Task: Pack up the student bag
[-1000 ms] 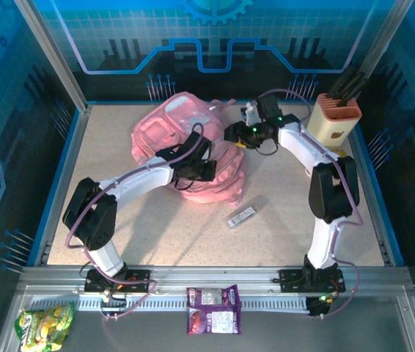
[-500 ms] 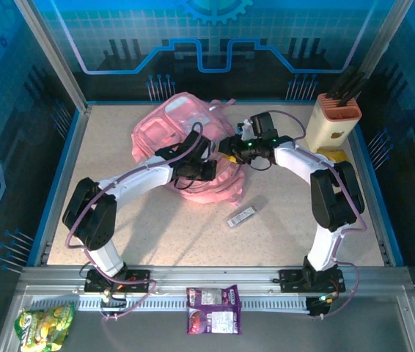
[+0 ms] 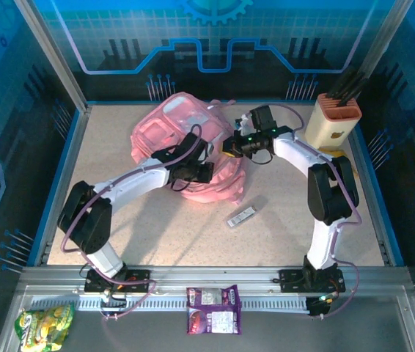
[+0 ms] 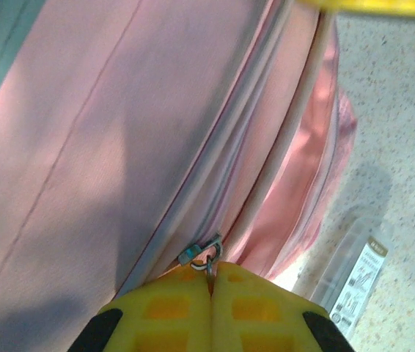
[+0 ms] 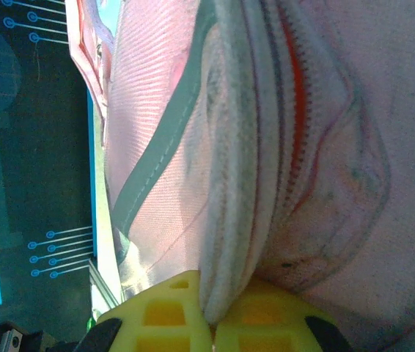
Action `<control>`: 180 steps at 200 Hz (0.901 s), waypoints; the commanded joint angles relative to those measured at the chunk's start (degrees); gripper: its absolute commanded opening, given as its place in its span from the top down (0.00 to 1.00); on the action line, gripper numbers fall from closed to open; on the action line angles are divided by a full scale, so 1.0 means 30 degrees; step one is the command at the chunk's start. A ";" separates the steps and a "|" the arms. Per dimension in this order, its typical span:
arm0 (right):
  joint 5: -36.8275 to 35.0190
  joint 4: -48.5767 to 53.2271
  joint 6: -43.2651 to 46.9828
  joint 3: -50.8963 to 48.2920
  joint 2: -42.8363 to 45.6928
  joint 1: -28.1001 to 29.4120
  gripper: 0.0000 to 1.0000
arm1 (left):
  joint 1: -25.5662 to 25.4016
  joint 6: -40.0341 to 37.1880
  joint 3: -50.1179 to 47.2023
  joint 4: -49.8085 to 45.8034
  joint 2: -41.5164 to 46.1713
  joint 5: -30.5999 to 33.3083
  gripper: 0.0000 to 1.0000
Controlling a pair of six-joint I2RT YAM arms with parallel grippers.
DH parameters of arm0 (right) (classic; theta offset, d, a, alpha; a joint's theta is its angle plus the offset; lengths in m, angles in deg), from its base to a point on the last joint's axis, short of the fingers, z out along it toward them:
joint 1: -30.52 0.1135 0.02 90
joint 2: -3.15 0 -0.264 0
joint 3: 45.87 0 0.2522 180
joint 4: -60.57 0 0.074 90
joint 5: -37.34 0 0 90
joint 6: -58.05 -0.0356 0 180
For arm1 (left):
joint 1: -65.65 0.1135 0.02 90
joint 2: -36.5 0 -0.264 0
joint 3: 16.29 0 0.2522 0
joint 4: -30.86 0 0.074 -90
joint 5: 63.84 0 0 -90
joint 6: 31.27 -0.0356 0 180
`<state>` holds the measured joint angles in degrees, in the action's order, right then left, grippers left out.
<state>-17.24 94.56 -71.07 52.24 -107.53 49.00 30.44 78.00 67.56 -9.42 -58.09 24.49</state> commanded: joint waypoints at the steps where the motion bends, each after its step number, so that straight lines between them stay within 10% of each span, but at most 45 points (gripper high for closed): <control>1: -0.0858 -0.1417 0.2145 0.1937 -0.0706 -0.1487 1.00 | -0.0322 -0.1051 -0.1034 -0.3643 0.1172 -0.0322 1.00; 133: -0.1323 0.0821 0.4073 0.5063 -0.2604 -0.1749 1.00 | 0.2761 -0.1006 -0.1886 -0.4504 0.2125 0.3240 1.00; 180: -0.1215 0.0233 0.4065 0.3747 -0.1554 -0.1330 0.93 | 0.2035 0.0139 -0.1793 -0.2039 0.2002 0.1491 0.93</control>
<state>-16.35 101.60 -60.36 64.68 -115.13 46.44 37.90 76.01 62.49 -13.42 -52.69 30.07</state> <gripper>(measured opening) 0.064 0.051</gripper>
